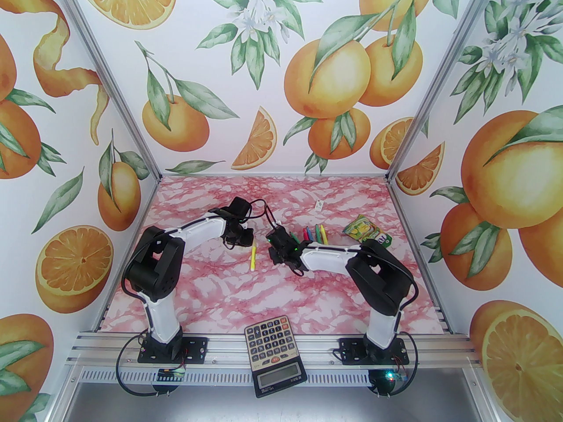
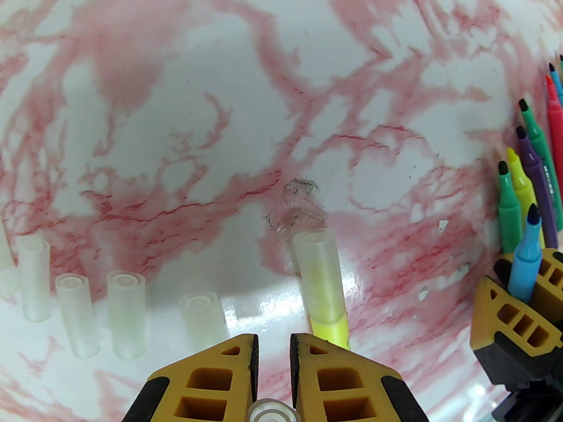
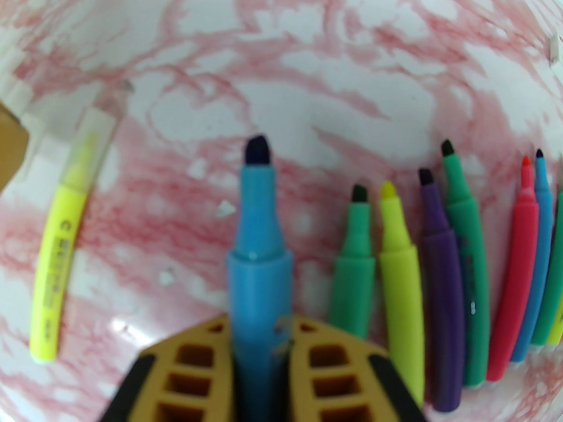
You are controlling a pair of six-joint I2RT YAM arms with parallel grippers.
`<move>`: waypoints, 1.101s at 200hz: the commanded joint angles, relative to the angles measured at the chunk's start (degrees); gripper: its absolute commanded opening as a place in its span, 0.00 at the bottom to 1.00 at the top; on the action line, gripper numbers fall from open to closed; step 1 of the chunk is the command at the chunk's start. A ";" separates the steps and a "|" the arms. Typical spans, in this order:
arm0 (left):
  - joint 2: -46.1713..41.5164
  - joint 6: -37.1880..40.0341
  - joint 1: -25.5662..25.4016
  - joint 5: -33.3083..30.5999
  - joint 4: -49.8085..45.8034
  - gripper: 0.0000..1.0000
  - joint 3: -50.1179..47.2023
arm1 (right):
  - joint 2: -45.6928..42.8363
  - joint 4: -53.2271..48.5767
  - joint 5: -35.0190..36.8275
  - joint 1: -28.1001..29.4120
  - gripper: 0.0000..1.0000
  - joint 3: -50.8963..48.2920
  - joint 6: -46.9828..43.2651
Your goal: Open the pen caps
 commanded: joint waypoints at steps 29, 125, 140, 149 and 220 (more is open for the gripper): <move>2.27 0.89 -1.03 -2.30 -1.56 0.01 2.75 | 1.26 -0.60 1.87 -0.49 0.22 1.20 0.70; 3.51 1.31 -1.17 -5.93 -3.21 0.15 3.21 | 0.55 -2.18 3.18 -0.61 0.28 1.55 0.18; 3.64 1.34 -1.20 -6.32 -3.47 0.16 3.21 | 0.38 -2.21 3.27 -0.61 0.28 1.47 0.13; 3.78 1.44 -1.21 -6.51 -3.52 0.17 3.21 | 0.24 -2.40 3.27 -0.61 0.29 1.47 0.13; 4.06 1.78 -1.56 -6.63 -4.03 0.25 3.31 | -0.46 -2.20 3.05 -0.59 0.31 1.05 0.22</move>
